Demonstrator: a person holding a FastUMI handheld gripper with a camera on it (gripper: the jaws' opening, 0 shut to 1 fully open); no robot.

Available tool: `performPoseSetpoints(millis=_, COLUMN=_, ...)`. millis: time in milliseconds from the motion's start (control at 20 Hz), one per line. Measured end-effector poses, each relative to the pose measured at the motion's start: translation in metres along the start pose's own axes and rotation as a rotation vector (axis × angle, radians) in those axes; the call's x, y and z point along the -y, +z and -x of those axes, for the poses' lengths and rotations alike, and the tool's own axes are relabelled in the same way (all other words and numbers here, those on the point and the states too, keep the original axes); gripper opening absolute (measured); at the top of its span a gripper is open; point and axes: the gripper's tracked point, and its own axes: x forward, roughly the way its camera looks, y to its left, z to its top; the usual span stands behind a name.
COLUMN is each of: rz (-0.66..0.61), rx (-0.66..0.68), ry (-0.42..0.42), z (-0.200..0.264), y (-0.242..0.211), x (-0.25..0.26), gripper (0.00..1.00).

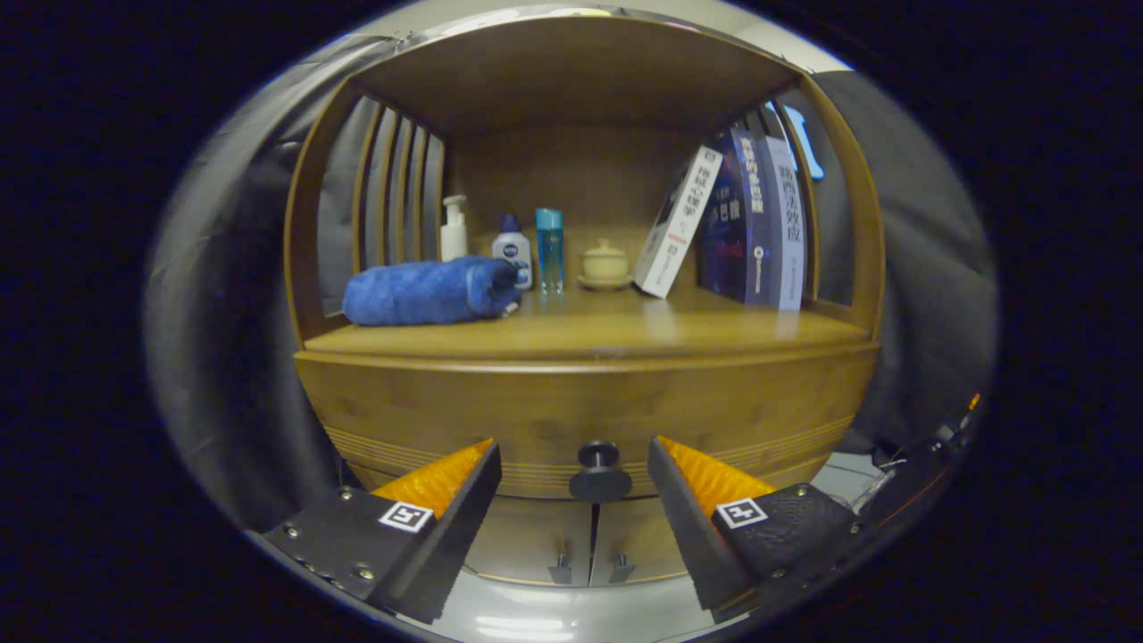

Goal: Pull open the drawer, take out the items inside it, and place them on the countertop above the cabinet.

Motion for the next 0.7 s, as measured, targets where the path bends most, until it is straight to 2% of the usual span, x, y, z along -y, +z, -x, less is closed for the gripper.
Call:
performPoseSetpoints(millis=100, rz=-0.028, rx=-0.036, ry=-0.034, z=-0.015, y=-0.013, x=0.010, gripper=1.00)
performPoseSetpoints(millis=200, rz=-0.043, rx=-0.012, ry=0.012, z=-0.025, y=-0.010, x=0.004, gripper=1.00)
performPoseSetpoints(millis=350, rz=-0.046, rx=0.020, ry=-0.006, z=-0.027, y=-0.009, x=0.009, gripper=0.42)
performPoseSetpoints(millis=550, rz=-0.059, rx=0.012, ry=0.012, z=-0.028, y=-0.010, x=0.005, gripper=0.42)
performPoseSetpoints(millis=700, rz=0.031, rx=0.008, ry=-0.044, z=-0.028, y=-0.012, x=0.008, gripper=0.42)
